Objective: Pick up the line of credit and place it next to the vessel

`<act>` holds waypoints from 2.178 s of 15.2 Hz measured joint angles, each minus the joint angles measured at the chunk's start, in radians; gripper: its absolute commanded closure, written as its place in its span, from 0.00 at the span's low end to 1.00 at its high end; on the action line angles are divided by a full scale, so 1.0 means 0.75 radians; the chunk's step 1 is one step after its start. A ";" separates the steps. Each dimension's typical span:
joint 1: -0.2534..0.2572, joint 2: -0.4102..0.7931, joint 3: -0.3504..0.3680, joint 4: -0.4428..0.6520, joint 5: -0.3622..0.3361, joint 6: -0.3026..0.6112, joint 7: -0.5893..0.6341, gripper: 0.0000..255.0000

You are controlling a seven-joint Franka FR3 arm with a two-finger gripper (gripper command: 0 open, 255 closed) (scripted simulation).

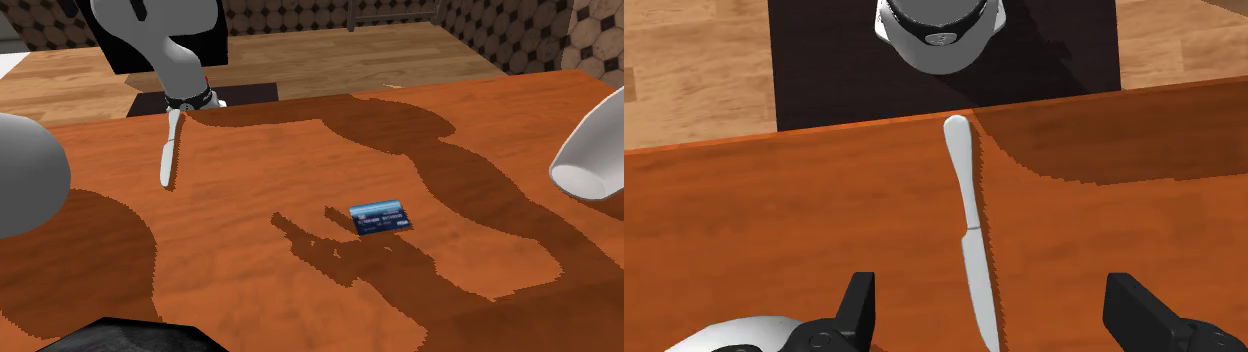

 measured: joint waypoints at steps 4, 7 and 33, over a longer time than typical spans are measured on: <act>-0.009 0.020 0.041 -0.023 0.077 0.026 0.115 0.00; -0.011 0.051 0.117 -0.049 0.205 0.069 0.295 0.00; -0.049 0.947 0.639 0.179 0.910 1.046 1.562 0.00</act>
